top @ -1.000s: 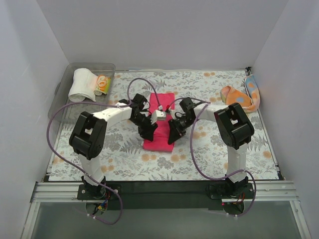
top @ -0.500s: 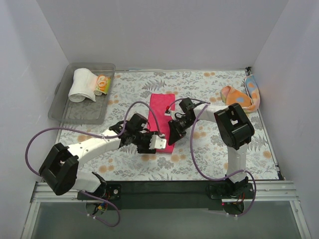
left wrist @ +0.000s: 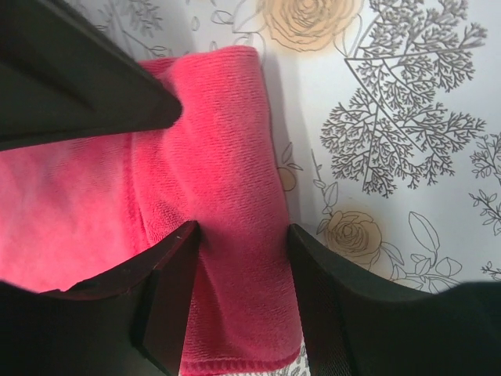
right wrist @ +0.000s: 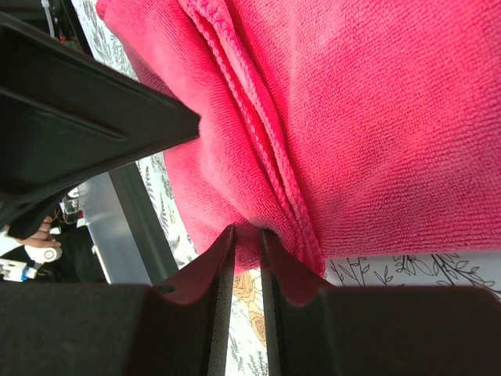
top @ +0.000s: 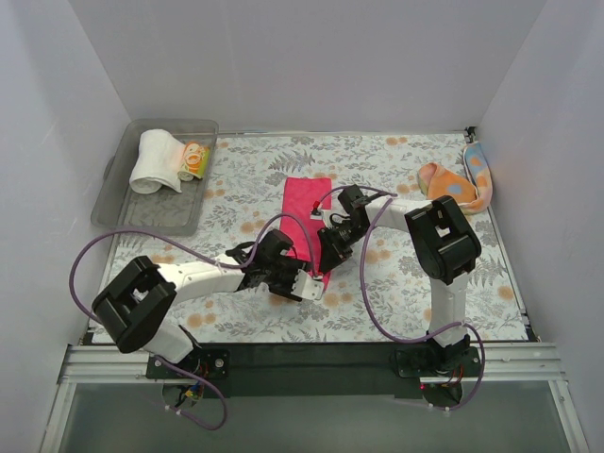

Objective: Roll the towels
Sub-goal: Roll the towel

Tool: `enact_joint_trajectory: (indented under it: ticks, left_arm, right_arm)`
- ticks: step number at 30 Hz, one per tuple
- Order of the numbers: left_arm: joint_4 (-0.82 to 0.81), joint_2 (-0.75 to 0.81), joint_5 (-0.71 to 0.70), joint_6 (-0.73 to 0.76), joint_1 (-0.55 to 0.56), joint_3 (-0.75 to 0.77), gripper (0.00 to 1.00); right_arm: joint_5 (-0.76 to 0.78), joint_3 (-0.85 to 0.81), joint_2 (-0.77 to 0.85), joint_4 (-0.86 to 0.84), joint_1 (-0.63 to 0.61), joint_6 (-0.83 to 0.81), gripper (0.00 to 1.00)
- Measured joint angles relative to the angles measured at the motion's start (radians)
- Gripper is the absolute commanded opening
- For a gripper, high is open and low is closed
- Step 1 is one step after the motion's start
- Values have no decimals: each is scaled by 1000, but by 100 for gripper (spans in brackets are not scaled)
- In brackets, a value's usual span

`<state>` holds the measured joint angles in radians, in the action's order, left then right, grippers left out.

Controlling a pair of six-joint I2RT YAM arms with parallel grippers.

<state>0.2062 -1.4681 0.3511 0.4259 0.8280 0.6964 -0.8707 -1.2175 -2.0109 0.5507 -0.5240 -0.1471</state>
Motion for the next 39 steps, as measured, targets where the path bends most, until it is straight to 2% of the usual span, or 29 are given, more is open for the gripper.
enact_joint_trajectory:
  ticks: [6, 7, 9, 11, 15, 20, 23, 25, 26, 29, 33, 37, 39]
  left_arm:
    - [-10, -32, 13, 28, 5, -4, 40]
    - [-2, -37, 16, 29, 5, 3, 37]
    - [31, -60, 30, 22, 5, 31, 19]
    - [74, -94, 46, 15, 5, 77, 8]
    - [213, -188, 119, -25, -6, 217, 0]
    - [368, -291, 258, -88, -75, 347, 0]
    - [463, -343, 341, -109, -133, 401, 0]
    - [540, -396, 395, -119, -167, 456, 0]
    - [578, -428, 420, -125, -181, 487, 0]
    - [697, -534, 489, -139, -210, 597, 0]
    - [814, -635, 556, -157, -240, 697, 0]
    - [892, -707, 607, -177, -263, 760, 0]
    - [927, -740, 631, -182, -273, 787, 0]
  right_arm:
    - [2, -6, 0, 8, 2, -3, 22]
    - [2, -6, 0, 9, 3, -3, 22]
    - [3, -6, 0, 13, 8, -4, 23]
    - [5, -6, 0, 19, 14, -6, 25]
    - [35, -5, 35, 37, 50, -18, 33]
    - [146, -5, 152, 40, 228, -77, 48]
    - [212, -5, 261, 41, 362, -121, 54]
    - [259, -5, 354, 42, 409, -156, 61]
    - [278, -5, 400, 42, 412, -174, 66]
    - [316, -6, 556, 32, 378, -224, 98]
    - [301, -6, 707, 7, 314, -270, 98]
    - [224, 0, 738, 12, 289, -311, 98]
    - [248, 23, 727, 23, 216, -352, 95]
